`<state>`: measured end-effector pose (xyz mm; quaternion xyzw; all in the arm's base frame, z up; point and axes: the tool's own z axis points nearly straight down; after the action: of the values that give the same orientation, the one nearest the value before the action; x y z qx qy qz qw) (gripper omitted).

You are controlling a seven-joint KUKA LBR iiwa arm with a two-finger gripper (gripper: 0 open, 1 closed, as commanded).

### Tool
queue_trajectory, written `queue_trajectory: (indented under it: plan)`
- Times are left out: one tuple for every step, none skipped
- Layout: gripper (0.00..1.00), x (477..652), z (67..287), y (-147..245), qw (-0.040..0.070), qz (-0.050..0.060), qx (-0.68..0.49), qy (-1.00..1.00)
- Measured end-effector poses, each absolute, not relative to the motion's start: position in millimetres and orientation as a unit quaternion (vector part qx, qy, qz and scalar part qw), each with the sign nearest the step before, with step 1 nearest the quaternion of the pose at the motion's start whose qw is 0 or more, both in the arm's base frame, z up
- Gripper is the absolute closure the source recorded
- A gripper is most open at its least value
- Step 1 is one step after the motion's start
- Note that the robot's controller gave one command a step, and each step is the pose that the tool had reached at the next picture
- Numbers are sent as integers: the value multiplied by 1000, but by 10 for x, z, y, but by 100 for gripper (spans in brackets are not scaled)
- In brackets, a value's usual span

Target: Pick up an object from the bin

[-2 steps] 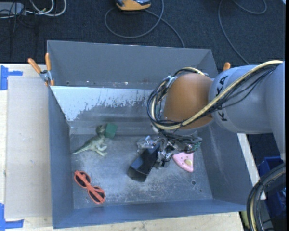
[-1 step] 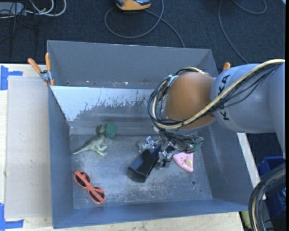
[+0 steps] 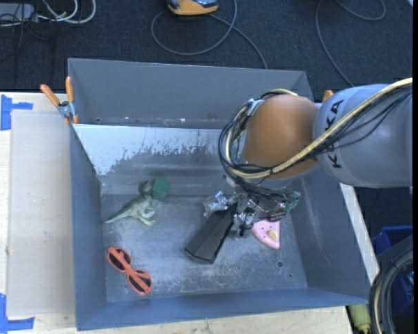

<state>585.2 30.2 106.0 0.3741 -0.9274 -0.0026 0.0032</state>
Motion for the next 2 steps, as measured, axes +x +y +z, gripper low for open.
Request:
queue_trajectory:
  plan:
    - [100, 5862, 1248, 304, 1, -2, 374, -927]
    - [100, 5857, 1416, 303, 3, -2, 374, -928]
